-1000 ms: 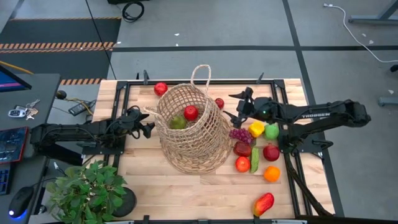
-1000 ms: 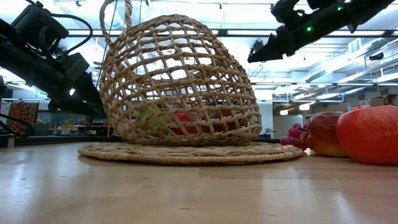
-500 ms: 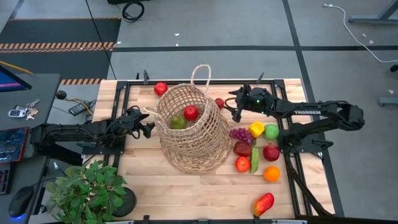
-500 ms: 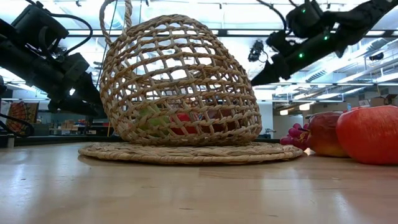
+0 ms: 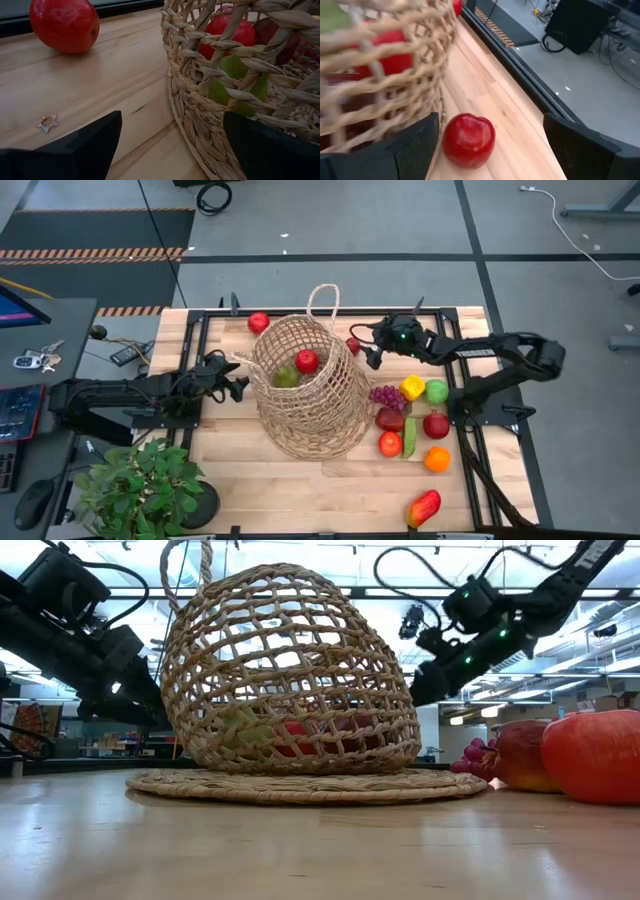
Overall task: Build produce basket
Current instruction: Put the top dark red apple into the basket
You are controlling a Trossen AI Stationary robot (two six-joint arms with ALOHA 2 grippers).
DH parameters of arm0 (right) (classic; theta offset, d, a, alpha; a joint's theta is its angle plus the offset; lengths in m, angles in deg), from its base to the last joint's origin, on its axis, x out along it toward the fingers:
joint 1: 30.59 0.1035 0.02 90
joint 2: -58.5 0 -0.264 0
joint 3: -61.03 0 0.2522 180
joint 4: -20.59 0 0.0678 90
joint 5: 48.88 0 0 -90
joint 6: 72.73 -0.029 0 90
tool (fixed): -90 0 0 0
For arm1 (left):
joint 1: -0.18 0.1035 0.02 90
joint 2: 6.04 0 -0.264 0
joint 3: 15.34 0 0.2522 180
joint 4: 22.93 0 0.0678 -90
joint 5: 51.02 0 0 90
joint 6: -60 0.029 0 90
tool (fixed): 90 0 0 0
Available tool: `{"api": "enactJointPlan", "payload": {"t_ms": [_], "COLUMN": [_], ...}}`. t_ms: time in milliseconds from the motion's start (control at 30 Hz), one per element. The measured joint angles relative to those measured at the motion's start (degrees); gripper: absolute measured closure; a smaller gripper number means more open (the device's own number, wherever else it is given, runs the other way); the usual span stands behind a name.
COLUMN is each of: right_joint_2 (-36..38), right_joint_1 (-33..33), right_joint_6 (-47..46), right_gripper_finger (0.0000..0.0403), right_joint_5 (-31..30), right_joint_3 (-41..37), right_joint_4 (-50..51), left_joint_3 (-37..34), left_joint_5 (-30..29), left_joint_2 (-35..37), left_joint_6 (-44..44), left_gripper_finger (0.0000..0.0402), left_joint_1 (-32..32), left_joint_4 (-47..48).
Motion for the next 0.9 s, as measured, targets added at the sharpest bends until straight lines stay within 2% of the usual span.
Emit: {"api": "enactJointPlan", "payload": {"t_ms": [233, 467, 900], "right_joint_2": [-9.0, -15.3, -23.4], "right_joint_1": [-3.4, -5.0, -5.1], "right_joint_6": [-0.2, -1.8, -1.6], "right_gripper_finger": [0.0014, 0.0004, 0.0006], "right_joint_5": [4.8, 9.9, 10.4], "right_joint_3": [0.0, 4.0, 6.2], "right_joint_4": [-7.9, -8.3, -8.2], "left_joint_3": [0.0, 0.0, 0.0], "left_joint_5": [0.0, 0.0, 0.0], "left_joint_2": [0.0, 0.0, 0.0], "left_joint_6": [0.0, 0.0, 0.0], "left_gripper_finger": [0.0044, 0.0044, 0.0044], "left_joint_1": [0.0, 0.0, 0.0], "left_joint_4": [0.0, 0.0, 0.0]}}
